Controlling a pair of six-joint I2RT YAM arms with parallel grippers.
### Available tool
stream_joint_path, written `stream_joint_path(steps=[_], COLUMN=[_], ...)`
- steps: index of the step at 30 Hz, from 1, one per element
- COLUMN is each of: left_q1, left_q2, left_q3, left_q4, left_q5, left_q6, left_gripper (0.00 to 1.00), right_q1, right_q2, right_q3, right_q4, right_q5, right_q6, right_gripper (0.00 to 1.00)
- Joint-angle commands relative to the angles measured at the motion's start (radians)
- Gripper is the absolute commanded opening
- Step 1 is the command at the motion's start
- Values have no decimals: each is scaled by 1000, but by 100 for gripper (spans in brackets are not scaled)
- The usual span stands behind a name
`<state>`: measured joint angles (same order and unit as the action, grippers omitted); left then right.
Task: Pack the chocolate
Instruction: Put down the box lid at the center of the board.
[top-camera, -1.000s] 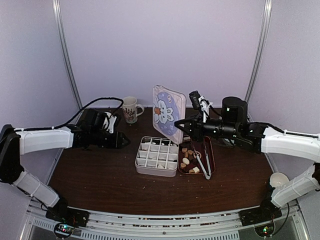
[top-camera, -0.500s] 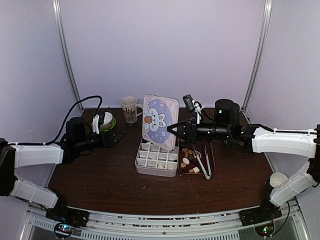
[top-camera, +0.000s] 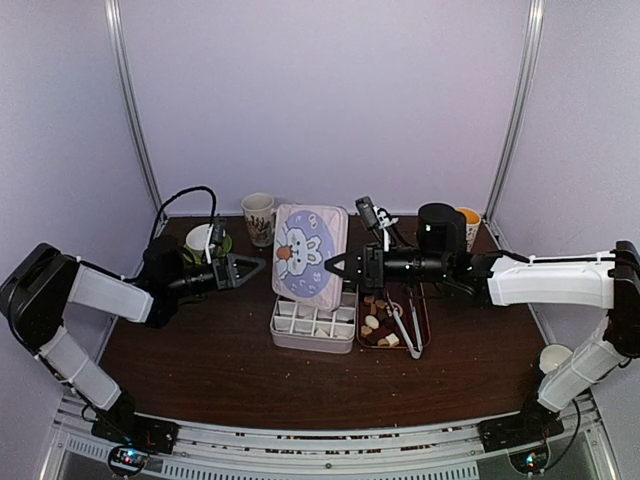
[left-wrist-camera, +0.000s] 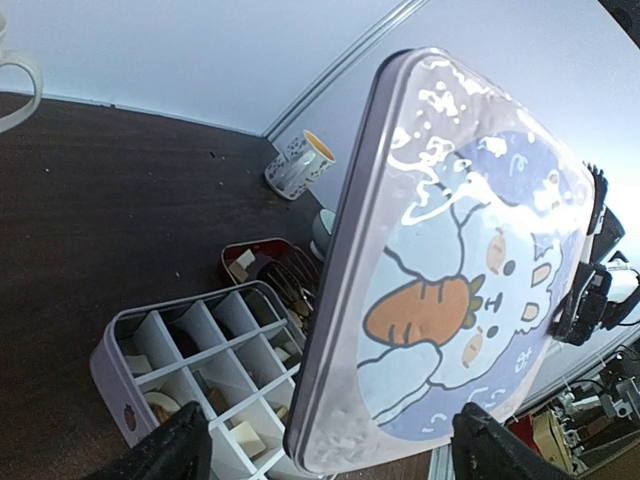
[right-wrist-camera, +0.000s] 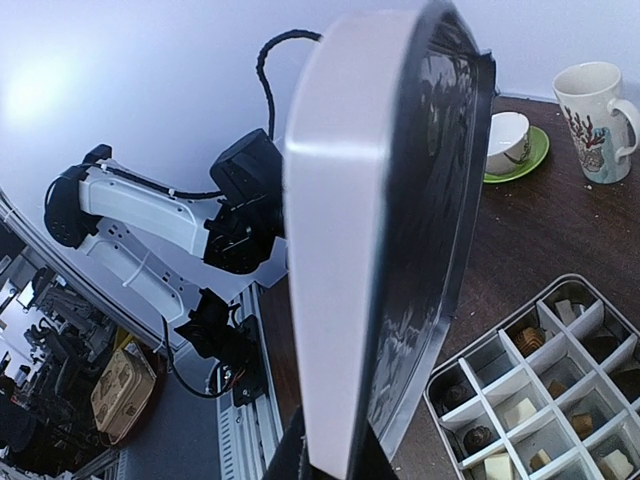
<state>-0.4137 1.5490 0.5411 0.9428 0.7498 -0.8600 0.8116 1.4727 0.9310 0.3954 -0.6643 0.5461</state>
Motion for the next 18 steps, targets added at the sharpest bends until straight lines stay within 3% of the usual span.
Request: stream_joint_path(steps=[1,10,18], left_q1=[-17,-44,-44], left_q2=[67,184,185], left_q3=[51,53,30], left_q4=[130,360,295], left_q5=[75,113,88], left_q6=[-70,-207,-170], left_gripper=[86,79,67], right_q1=[-4,-4,-15], right_q2=[7,67,116], right_q3=[31,25,18], right_q4=[89,149,89], right_q5=[-28,-43,10], right_q6=[18,91,107], right_gripper=[7,9,11])
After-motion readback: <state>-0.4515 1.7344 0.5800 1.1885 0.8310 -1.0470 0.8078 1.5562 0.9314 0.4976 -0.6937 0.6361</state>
